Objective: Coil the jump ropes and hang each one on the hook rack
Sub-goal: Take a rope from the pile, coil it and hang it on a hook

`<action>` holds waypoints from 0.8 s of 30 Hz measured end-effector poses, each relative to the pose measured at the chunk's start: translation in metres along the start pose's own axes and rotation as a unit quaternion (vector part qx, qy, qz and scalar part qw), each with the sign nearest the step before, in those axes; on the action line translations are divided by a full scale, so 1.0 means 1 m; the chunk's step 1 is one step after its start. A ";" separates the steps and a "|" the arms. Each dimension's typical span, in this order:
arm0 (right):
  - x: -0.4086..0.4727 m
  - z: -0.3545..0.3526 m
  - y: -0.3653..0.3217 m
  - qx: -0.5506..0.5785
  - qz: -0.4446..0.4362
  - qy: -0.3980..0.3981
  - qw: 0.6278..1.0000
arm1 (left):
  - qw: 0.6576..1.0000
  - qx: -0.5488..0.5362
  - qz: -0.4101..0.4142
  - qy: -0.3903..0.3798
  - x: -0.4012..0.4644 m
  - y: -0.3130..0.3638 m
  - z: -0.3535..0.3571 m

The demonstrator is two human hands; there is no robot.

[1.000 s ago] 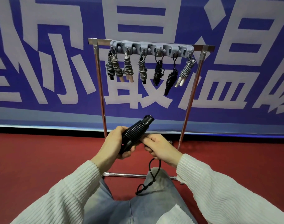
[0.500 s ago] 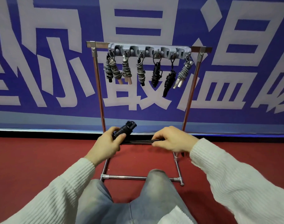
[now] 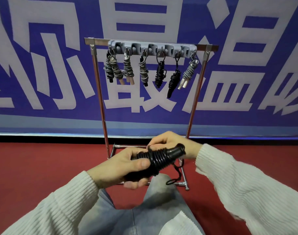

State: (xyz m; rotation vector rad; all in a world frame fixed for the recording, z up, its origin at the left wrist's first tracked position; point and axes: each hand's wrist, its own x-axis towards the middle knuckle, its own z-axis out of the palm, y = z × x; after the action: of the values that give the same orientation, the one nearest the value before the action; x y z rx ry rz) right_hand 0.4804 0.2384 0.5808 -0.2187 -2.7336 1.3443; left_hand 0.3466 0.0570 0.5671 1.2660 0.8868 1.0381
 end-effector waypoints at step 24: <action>0.006 0.055 0.018 0.171 0.084 0.110 0.975 | 0.939 -0.073 -0.047 0.331 0.016 0.024 -0.007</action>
State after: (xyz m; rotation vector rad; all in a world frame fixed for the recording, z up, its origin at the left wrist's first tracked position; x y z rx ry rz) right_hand 0.4684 0.2070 0.5333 -0.5437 -2.3015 1.6911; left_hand 0.3418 0.0748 0.5910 0.7335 1.3331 1.4553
